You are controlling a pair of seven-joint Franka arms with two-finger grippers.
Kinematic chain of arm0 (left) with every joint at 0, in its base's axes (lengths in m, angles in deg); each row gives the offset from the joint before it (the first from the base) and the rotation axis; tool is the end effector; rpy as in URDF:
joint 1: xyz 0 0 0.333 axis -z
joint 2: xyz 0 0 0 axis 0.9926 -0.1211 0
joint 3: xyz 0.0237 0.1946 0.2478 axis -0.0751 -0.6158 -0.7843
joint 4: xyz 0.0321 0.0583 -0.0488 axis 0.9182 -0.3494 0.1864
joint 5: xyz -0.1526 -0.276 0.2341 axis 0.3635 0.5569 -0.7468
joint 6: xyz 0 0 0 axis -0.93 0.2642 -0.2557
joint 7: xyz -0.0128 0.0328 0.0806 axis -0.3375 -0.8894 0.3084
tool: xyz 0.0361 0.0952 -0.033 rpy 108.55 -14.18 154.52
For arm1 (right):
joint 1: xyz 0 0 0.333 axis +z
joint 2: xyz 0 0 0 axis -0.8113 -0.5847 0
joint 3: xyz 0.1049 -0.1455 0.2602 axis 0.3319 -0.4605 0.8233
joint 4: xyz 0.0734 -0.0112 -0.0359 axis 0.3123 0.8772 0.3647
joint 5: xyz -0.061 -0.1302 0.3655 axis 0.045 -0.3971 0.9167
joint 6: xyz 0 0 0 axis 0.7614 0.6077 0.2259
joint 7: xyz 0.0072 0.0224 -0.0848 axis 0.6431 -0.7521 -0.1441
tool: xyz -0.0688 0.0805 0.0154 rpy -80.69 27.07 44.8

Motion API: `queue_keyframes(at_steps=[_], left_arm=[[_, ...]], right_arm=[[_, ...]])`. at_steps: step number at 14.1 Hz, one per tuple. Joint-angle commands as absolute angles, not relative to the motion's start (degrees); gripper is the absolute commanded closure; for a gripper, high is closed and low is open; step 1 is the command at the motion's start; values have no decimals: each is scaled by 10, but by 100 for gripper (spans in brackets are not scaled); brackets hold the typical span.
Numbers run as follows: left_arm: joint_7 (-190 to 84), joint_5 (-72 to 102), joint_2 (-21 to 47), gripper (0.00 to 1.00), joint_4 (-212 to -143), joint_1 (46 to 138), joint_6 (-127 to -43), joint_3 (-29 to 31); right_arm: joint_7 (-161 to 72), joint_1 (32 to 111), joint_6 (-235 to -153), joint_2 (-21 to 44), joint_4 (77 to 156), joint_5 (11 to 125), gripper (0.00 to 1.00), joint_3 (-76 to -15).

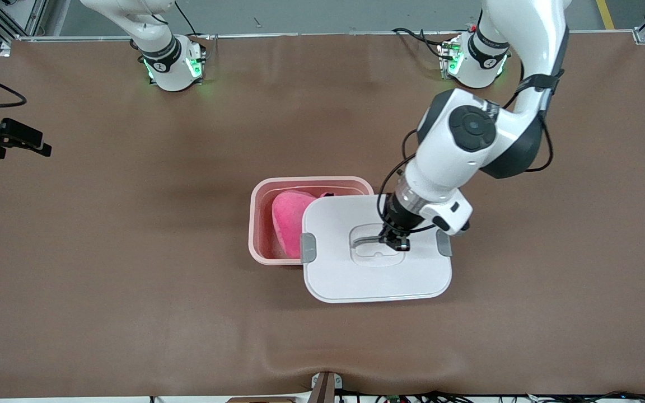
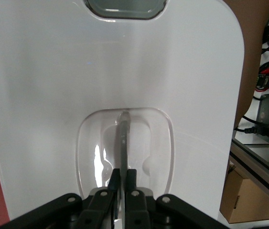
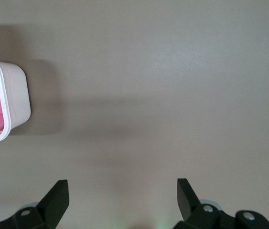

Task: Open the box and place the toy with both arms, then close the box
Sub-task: 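Lower the lid onto the box with the left gripper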

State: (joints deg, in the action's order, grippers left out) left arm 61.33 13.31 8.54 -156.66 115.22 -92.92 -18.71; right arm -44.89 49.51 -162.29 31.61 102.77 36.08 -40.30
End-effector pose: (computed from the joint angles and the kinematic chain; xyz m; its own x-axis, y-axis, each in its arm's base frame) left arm 0.6245 -0.3835 0.4414 -0.0266 0.9730 -0.2292 0.9812 0.0692 0.1803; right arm 0.5578 -0.0395 0.6269 0.9975 0.0005 -0.0705 -0.0057 -0.9963 -0.0863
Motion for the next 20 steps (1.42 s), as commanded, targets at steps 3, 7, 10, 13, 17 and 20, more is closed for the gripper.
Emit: queue_keyframes(at_steps=[3,7,10,13,17,20], left_arm=[[681,111,48,100,-1524,1192,-942,-199],[717,111,22,100,-1512,1251,-944,-240],[754,112,-4,100,-1494,1302,-944,-280],[782,110,-17,100,-1493,1330,-944,-286],[781,110,-16,100,-1493,1345,-954,-287],[779,110,-16,100,-1493,1346,-965,-286]], right_arm=[[-455,488,-1610,312,998,350,0,-395],[-455,488,-1604,315,999,335,0,-395],[-471,491,-1592,317,999,335,0,-394],[-483,492,-1564,326,1001,335,0,-391],[-485,511,-1566,326,1001,333,0,-388],[-519,509,-1569,333,1001,333,0,-388]])
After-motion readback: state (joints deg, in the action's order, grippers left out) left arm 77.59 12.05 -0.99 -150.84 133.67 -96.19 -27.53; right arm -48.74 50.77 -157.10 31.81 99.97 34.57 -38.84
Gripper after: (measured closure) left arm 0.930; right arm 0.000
